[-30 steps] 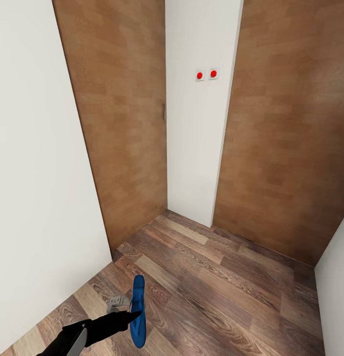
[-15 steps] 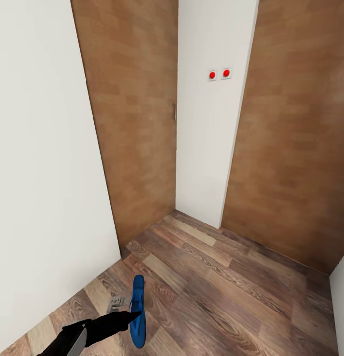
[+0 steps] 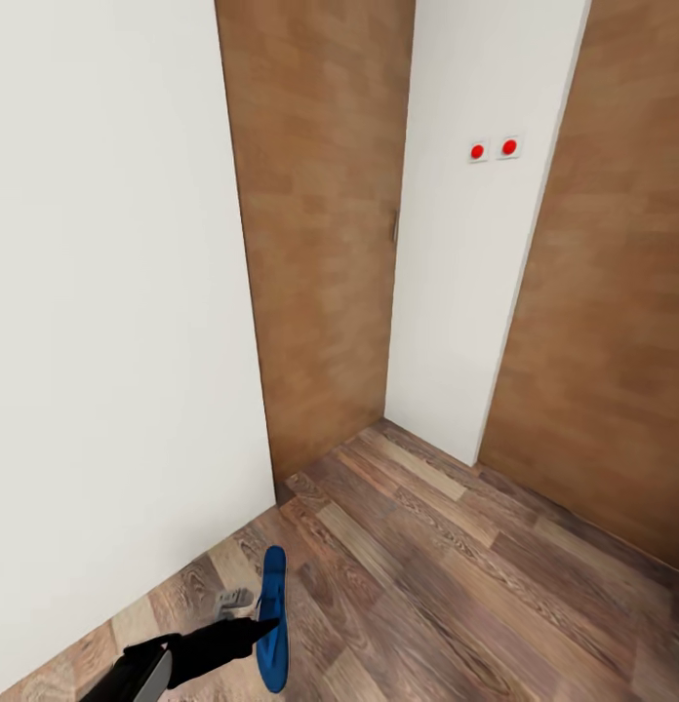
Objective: In the bedroom, move the book from the bed onto either nightstand, and place the two sandals side by side next to the bed.
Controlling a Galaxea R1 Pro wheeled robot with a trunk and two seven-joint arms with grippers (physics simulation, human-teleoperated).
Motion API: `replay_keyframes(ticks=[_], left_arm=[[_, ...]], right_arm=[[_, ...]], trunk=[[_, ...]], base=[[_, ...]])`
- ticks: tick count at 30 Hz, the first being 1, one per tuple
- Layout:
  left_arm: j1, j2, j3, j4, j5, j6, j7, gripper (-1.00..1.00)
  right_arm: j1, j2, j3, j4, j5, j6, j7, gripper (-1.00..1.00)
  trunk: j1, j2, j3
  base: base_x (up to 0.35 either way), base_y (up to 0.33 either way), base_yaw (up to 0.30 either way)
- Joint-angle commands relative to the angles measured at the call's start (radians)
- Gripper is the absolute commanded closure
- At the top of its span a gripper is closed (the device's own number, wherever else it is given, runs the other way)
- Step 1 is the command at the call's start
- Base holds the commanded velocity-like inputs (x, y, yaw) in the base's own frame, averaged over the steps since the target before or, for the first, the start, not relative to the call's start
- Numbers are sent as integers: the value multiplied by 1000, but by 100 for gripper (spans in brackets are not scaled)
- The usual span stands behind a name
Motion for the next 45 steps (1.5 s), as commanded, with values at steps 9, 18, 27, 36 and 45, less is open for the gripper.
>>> replay_keyframes(ticks=[9,18,27,36,45], left_arm=[[-1,-6,0,106,3,-43,-2,100],[-1,-27,-2,255,2,-217,1,100],[-1,-41,-3,331,-1,-298,8,100],[-1,-42,-2,334,-1,-307,29,100],[-1,-42,-2,335,0,-308,30,100]], right_arm=[[0,0,-2,-1,-7,-33,0,-100],[0,-1,-9,1,-9,-45,-1,-100],[0,0,-9,4,-8,-162,-49,-100],[0,0,-9,4,-9,-173,-253,-100],[0,0,-9,4,-10,-175,-308,-100]], trunk=[[-31,56,24],[-31,56,24],[-31,56,24],[-31,56,24],[-31,56,24]], base=[[0,0,291],[0,0,165],[0,0,289],[0,0,299],[0,0,299]])
